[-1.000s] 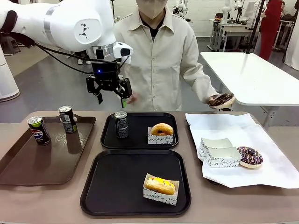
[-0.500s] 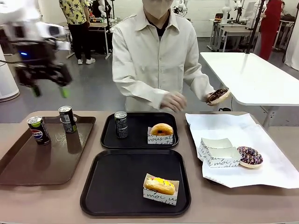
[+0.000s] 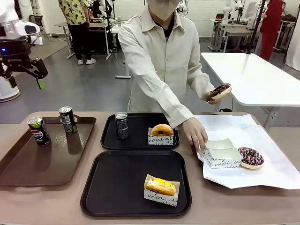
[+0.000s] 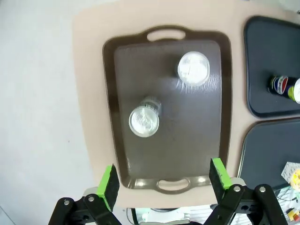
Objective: Set up donuts and drinks on trays.
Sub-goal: Pick up one Pepsi coke from the Handle tray and place it on the Flat Tray without a Pepsi coke.
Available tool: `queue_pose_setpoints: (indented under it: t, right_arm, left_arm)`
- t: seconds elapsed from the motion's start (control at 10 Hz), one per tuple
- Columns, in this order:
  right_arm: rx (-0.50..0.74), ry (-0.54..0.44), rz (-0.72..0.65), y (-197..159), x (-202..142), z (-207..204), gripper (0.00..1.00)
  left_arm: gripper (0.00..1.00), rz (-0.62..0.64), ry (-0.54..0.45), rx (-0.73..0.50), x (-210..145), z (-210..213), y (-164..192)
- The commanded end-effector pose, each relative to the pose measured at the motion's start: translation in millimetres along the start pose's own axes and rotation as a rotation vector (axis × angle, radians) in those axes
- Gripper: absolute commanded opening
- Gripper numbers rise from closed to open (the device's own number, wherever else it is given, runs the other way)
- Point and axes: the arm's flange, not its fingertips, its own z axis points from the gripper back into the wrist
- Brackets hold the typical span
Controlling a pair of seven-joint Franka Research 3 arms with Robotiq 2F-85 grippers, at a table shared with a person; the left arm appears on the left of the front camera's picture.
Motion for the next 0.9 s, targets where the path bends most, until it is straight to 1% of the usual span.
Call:
queue_pose_setpoints:
  t: [0.0,0.3,0.4,0.5,0.6,0.8]
  right_arm:
    - [0.028,-0.009,0.020,-0.3,-0.8,0.3,1.00]
    - [0.028,-0.009,0.020,-0.3,-0.8,0.3,1.00]
    - [0.028,-0.009,0.020,-0.3,-0.8,0.3,1.00]
    - [0.028,-0.009,0.020,-0.3,-0.8,0.3,1.00]
    - [0.028,-0.009,0.020,-0.3,-0.8,0.3,1.00]
    - [0.028,-0.009,0.020,-0.3,-0.8,0.3,1.00]
  left_arm:
    - [1.00,0.000,0.010,0.001,-13.6,5.3,1.8]
    - [1.00,0.000,0.010,0.001,-13.6,5.3,1.8]
    - [1.00,-0.001,0.008,0.000,-4.7,3.9,-0.6]
    - [1.00,-0.074,0.042,-0.027,17.1,-8.3,10.4]
    - [1.00,-0.033,0.058,-0.068,9.4,-28.3,31.7]
    - [1.00,-0.076,0.107,-0.064,13.1,-44.7,46.0]
